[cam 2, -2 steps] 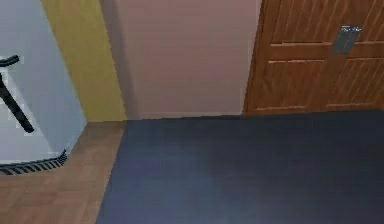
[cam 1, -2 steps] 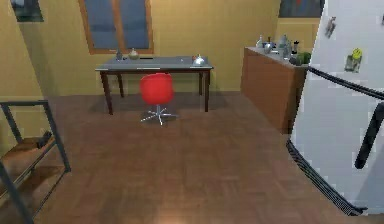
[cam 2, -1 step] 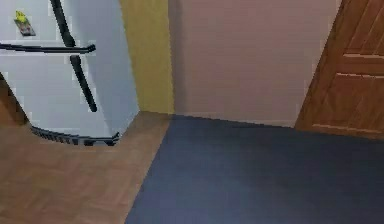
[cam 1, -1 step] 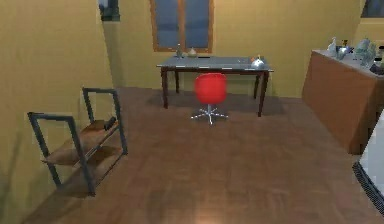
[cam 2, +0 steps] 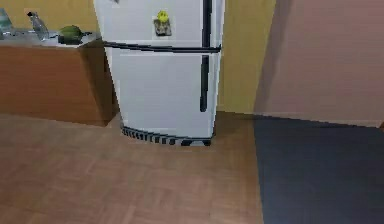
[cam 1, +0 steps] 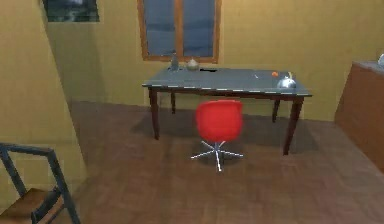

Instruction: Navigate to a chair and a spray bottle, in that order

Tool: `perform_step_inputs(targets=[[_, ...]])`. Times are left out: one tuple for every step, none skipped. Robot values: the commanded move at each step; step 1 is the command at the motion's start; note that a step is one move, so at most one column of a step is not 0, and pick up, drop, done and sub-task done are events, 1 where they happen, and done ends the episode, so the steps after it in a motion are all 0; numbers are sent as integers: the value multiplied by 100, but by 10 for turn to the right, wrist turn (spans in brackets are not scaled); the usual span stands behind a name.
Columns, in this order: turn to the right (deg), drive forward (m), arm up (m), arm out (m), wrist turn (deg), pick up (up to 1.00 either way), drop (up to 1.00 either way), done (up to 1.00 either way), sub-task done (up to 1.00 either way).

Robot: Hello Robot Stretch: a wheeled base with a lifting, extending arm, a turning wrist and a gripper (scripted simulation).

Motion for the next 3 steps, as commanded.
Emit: perform_step_inputs(targets=[[0,85,0,0,0,0,0,0,0],[120,0,0,0,0,0,0,0,0],[0,0,0,0,0,0,0,0,100]])
